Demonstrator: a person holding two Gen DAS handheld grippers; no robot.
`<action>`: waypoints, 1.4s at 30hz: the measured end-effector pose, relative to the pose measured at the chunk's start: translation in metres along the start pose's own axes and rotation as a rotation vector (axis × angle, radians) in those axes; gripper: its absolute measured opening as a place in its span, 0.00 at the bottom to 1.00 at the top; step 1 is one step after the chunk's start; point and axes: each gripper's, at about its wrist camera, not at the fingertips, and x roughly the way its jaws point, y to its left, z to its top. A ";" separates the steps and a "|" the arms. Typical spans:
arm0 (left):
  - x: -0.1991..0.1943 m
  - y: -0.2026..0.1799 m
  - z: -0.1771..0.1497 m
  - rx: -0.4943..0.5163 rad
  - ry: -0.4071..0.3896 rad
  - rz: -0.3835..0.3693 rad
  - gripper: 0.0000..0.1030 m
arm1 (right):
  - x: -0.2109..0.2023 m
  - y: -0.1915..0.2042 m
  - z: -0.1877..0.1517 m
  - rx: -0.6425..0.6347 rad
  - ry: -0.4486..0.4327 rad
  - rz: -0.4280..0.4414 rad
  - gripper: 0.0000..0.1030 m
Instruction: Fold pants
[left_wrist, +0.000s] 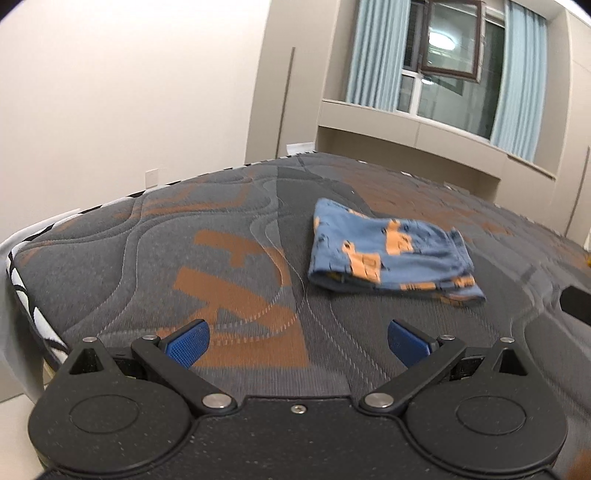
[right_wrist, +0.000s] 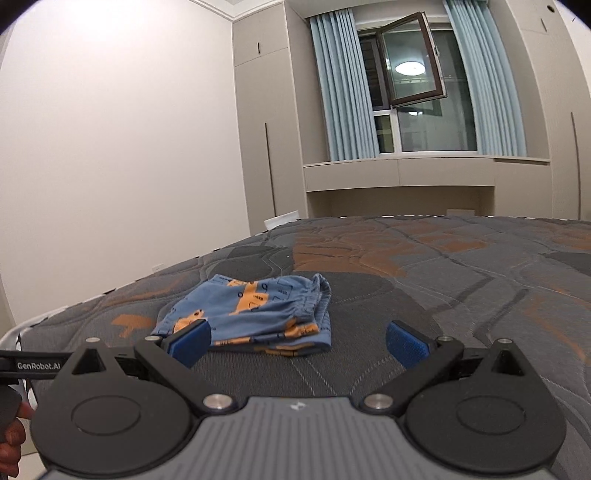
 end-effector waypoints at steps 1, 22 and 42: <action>-0.002 -0.001 -0.004 0.012 0.000 -0.002 0.99 | -0.003 0.002 -0.003 -0.003 0.000 -0.010 1.00; -0.037 -0.008 -0.029 0.176 -0.092 0.002 0.99 | -0.050 0.021 -0.045 -0.027 -0.009 -0.103 1.00; -0.037 -0.004 -0.030 0.146 -0.085 0.007 0.99 | -0.053 0.017 -0.048 -0.025 -0.004 -0.107 1.00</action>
